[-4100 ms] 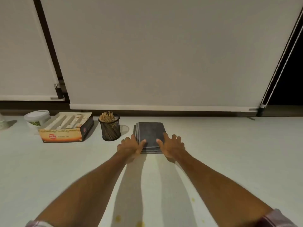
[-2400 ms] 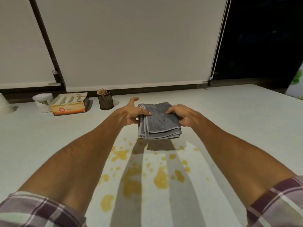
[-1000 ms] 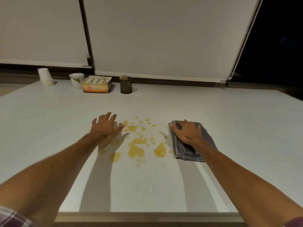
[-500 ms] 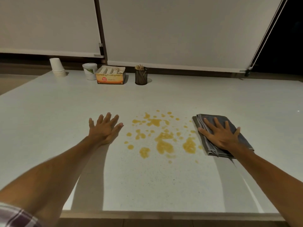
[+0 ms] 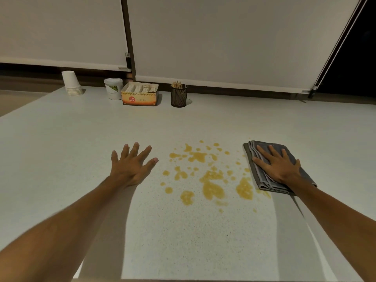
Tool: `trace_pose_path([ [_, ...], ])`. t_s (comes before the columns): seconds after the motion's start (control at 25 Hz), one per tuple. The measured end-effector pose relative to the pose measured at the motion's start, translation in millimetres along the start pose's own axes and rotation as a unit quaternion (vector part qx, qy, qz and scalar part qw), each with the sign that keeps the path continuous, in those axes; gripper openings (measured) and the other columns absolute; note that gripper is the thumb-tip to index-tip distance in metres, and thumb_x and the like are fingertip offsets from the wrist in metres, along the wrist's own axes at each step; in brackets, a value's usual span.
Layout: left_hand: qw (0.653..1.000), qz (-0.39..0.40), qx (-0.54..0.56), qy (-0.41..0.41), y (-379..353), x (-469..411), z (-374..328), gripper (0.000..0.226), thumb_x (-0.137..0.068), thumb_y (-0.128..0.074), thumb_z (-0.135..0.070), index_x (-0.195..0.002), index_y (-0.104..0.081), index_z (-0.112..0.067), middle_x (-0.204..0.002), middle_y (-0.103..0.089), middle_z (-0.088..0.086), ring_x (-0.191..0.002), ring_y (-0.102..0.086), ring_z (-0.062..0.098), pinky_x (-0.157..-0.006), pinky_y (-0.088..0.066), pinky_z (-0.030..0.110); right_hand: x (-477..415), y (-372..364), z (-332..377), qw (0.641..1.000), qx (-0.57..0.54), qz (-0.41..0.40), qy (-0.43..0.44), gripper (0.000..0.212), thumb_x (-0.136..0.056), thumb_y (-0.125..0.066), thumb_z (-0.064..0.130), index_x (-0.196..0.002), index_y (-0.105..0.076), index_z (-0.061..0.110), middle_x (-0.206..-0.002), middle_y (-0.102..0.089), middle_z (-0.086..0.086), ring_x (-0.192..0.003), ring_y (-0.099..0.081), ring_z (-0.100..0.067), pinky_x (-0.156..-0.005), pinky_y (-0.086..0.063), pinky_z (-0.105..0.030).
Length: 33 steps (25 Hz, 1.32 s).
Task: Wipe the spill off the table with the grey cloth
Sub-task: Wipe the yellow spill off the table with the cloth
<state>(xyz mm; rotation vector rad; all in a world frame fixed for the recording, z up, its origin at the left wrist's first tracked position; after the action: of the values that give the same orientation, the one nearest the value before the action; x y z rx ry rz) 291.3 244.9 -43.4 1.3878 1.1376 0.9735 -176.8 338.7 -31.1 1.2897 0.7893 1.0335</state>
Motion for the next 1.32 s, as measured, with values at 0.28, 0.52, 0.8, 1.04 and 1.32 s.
trace_pose_path([
  [0.28,1.000,0.003,0.005,0.004,-4.0,-3.3,2.3,0.090,-0.069,0.009,-0.088,-0.150,-0.001,-0.050,-0.166,0.003,-0.004,-0.152,0.006,0.030,-0.111,0.007,0.070,-35.7,2.5,49.3,1.000,-0.006,0.012,0.011,0.077,-0.079,-0.018,0.086,-0.148,-0.004,0.055,-0.165,0.003,0.007,-0.150,0.006,-0.035,-0.110,0.003,-0.072],
  [0.52,1.000,0.003,0.006,0.013,-6.1,-2.9,2.6,0.089,-0.069,0.009,-0.088,-0.150,0.001,-0.051,-0.166,0.003,-0.005,-0.152,0.007,0.028,-0.113,0.006,0.069,-57.4,4.6,31.5,1.000,-0.008,0.000,-0.005,0.072,-0.081,-0.017,0.083,-0.147,-0.006,0.057,-0.164,0.000,0.010,-0.151,0.002,-0.029,-0.111,0.001,-0.071],
  [0.8,1.000,0.009,0.001,0.012,-5.9,-4.2,1.0,0.085,-0.073,0.006,-0.086,-0.150,0.001,-0.051,-0.166,0.005,-0.004,-0.152,0.008,0.028,-0.112,0.007,0.070,-84.5,-1.8,104.1,1.000,-0.020,0.001,0.013,0.075,-0.084,-0.021,0.080,-0.151,-0.010,0.048,-0.165,0.000,0.004,-0.149,0.006,-0.037,-0.106,0.005,-0.076],
  [1.04,1.000,0.010,-0.002,0.015,-5.8,-2.5,2.2,0.083,-0.074,0.006,-0.085,-0.150,0.004,-0.051,-0.165,0.008,-0.005,-0.152,0.009,0.027,-0.114,0.006,0.068,-74.5,-4.2,80.7,0.997,0.012,0.001,0.071,0.076,-0.077,-0.011,0.086,-0.147,-0.002,0.056,-0.164,0.003,0.012,-0.151,0.005,-0.026,-0.110,0.007,-0.071],
  [1.32,1.000,0.007,0.015,0.017,-7.6,-3.1,0.7,0.079,-0.077,0.001,-0.085,-0.149,0.004,-0.052,-0.165,0.009,-0.006,-0.152,0.012,0.027,-0.112,0.009,0.068,-99.8,2.5,107.8,0.999,-0.027,-0.018,0.032,0.068,-0.089,-0.023,0.073,-0.151,-0.010,0.048,-0.165,-0.003,0.006,-0.151,0.002,-0.031,-0.109,-0.001,-0.075],
])
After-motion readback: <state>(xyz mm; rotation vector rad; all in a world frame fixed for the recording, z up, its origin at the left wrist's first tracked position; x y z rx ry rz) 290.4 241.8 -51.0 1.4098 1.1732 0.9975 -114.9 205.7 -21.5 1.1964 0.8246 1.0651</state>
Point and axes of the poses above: each hand's wrist, its own x-axis away from the middle knuckle, its own y-axis out of the back of the hand, z = x × y, the point moved 5 cm from there along -x, towards the middle knuckle
